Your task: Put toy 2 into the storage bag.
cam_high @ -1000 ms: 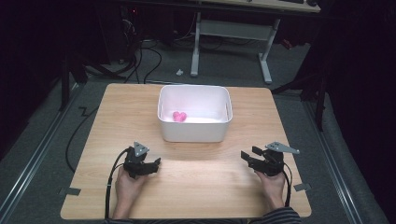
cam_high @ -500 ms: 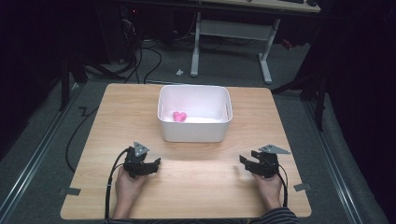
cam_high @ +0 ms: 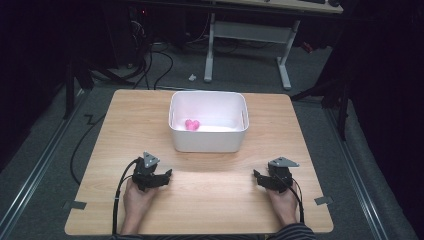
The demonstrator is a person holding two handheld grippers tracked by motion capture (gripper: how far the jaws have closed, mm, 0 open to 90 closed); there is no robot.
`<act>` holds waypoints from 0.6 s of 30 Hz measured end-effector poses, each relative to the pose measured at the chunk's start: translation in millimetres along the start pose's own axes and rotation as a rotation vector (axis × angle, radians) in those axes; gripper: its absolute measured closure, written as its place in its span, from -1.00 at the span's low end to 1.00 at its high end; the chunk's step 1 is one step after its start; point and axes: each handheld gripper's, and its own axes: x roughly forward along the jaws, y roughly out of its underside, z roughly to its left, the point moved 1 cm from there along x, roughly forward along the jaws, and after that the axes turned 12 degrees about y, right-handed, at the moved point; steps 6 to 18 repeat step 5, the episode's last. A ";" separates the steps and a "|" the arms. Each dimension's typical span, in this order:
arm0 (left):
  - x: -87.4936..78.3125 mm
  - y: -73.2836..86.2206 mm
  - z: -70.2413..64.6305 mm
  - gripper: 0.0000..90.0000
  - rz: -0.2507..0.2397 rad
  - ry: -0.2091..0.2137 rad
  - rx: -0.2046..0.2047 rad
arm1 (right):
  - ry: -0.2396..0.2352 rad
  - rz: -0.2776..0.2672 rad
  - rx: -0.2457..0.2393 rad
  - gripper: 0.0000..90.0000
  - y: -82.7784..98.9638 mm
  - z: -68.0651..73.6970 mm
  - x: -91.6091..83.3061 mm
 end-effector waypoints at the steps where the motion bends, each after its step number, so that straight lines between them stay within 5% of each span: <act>1: 0.0 0.0 0.0 -0.45 0.000 0.000 0.000 | 0.000 0.000 0.000 -0.26 0.0 0.1 0.0; 18: 0.0 0.0 0.0 -0.45 0.000 0.000 0.000 | 0.006 0.005 0.008 -0.31 -0.1 -0.1 0.2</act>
